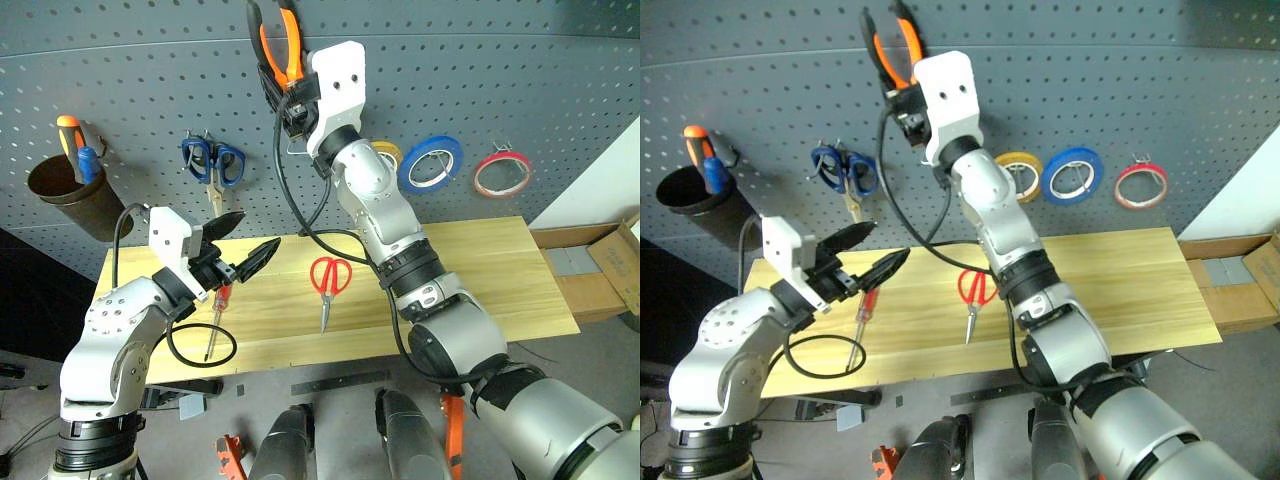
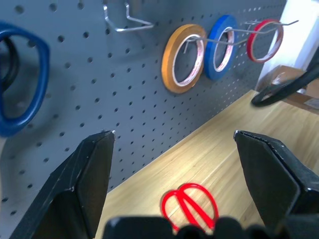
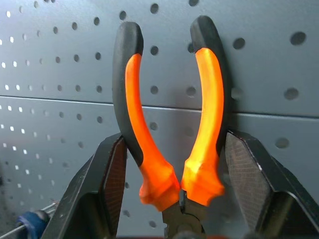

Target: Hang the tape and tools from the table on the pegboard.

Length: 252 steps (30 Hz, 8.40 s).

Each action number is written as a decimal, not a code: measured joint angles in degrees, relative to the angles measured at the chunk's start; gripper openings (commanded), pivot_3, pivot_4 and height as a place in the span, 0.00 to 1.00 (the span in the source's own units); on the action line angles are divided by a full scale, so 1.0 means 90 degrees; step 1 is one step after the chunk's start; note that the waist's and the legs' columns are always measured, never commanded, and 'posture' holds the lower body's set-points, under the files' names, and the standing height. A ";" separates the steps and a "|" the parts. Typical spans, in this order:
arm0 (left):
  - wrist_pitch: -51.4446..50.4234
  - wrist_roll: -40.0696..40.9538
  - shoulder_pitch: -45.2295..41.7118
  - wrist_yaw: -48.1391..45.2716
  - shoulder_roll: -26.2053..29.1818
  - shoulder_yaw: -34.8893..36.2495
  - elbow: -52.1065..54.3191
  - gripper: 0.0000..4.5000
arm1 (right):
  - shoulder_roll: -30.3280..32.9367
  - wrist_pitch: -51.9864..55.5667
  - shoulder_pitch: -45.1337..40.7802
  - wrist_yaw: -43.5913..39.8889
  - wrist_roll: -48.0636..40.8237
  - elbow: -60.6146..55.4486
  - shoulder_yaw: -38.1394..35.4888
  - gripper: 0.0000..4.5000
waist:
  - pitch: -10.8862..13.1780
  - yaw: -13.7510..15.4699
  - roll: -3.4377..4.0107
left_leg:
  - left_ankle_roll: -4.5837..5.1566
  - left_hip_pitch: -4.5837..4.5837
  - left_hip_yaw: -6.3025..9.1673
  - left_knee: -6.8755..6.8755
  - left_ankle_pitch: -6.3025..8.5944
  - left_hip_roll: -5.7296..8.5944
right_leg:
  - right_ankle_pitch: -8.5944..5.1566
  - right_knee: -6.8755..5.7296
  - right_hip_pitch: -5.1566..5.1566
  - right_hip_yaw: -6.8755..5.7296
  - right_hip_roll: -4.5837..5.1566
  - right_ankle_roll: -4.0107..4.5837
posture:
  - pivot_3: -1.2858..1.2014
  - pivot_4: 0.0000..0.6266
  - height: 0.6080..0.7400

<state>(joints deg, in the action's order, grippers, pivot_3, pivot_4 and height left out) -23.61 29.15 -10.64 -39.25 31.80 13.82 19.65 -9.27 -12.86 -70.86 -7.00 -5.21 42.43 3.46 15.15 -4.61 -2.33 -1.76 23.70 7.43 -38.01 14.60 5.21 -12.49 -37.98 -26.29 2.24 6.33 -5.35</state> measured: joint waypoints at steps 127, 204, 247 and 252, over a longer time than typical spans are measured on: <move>-0.2212 -0.2813 -0.1461 0.3541 -0.2914 -0.2113 -0.3845 0.06 | 0.5147 0.7580 0.4900 -0.3156 -0.1794 -0.7502 0.1015 1.00 | -0.0036 0.0041 0.0008 | -0.0015 -0.0094 -0.0018 0.0016 0.0005 -0.0139 | 0.0059 0.0120 0.0141 -0.0023 -0.0129 0.0056 | 0.46 0.45 1.00; 0.1121 -0.1957 0.0494 0.2754 -0.1198 0.0055 0.0725 0.06 | 0.4688 0.5242 0.4075 -0.4608 -0.1703 -0.7000 0.0739 1.00 | -0.0060 0.0343 0.0025 | 0.0001 -0.0089 -0.0099 0.0006 0.0057 -0.0167 | 0.0063 0.0127 0.0118 -0.0002 -0.0139 0.0073 | 0.51 0.31 1.00; 0.0926 -0.2082 0.0356 0.2648 -0.1079 0.0014 -0.0475 0.06 | 0.4635 0.5227 0.4181 -0.4489 -0.1718 -0.7002 0.0764 1.00 | -0.0061 0.0320 0.0026 | 0.0002 -0.0096 -0.0111 0.0000 0.0058 -0.0175 | 0.0067 0.0119 0.0116 0.0005 -0.0144 0.0078 | 0.50 0.34 1.00; 0.0965 -0.2116 0.0606 0.2645 -0.1176 -0.0048 -0.0528 0.43 | 0.4451 0.5218 0.4164 -0.4418 -0.1685 -0.7002 0.0762 1.00 | -0.0063 0.0313 0.0027 | 0.0002 -0.0097 -0.0111 0.0000 0.0058 -0.0176 | 0.0067 0.0118 0.0115 0.0005 -0.0145 0.0079 | 0.50 0.34 1.00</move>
<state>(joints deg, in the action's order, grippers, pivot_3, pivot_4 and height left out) -14.92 10.10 -5.19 -15.45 21.22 13.39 14.90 30.79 34.10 -33.38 -46.76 -20.37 -20.59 10.32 14.59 -1.79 -2.09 -1.74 22.82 6.43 -38.00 15.12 3.63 -11.89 -36.92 -25.25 2.29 5.03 -4.64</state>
